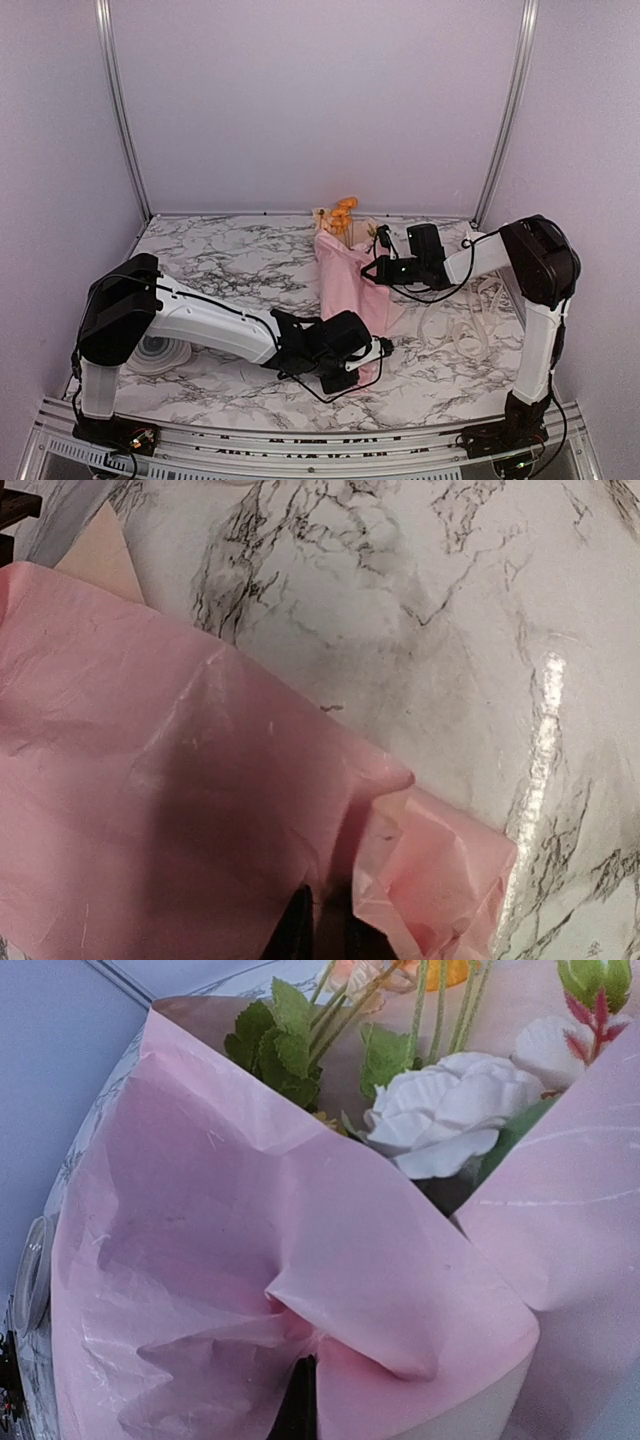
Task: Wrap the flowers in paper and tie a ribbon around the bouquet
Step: Press the fold line on the 2/3-folded wrapping paper.
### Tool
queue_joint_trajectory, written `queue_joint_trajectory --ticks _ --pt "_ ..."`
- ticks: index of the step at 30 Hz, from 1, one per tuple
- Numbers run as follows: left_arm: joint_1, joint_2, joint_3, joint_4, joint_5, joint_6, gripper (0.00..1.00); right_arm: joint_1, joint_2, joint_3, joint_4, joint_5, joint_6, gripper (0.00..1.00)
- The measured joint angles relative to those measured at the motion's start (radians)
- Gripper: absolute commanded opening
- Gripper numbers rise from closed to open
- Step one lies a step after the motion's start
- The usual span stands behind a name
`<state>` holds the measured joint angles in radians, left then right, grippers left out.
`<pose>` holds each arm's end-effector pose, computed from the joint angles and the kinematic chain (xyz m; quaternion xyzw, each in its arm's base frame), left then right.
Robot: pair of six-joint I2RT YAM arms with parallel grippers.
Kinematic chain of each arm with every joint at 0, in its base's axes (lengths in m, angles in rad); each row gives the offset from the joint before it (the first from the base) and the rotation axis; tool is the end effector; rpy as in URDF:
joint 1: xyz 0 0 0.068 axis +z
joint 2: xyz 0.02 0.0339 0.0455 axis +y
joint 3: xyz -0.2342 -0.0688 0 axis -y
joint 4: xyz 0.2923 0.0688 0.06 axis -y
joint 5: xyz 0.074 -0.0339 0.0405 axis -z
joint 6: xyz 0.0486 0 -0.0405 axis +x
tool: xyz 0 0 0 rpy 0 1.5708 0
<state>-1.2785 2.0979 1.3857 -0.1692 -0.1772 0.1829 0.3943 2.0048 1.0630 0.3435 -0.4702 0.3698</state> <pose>0.1453 -0.4531 0.0763 0.6034 0.7181 -0.1042 0.3307 0.3940 0.1878 0.0588 -0.1194 0.8584 0.3605 0.3449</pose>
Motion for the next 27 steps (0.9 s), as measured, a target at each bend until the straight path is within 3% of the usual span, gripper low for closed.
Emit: queue_joint_trajectory --ticks 9,18,23,27 --pt "-0.061 -0.002 -0.002 0.01 0.062 0.048 0.24 0.003 0.001 0.0 -0.028 -0.043 0.0 0.0" --pt "-0.1 -0.048 -0.023 -0.067 0.257 0.068 0.26 0.002 0.001 0.0 -0.029 -0.04 0.0 0.0" --pt "-0.097 -0.161 -0.052 -0.089 0.38 0.089 0.33 0.002 0.0 0.0 -0.029 -0.038 0.0 0.0" --pt "-0.032 -0.283 -0.118 0.055 0.356 0.061 0.34 0.002 0.0 0.0 -0.029 -0.037 0.0 0.0"
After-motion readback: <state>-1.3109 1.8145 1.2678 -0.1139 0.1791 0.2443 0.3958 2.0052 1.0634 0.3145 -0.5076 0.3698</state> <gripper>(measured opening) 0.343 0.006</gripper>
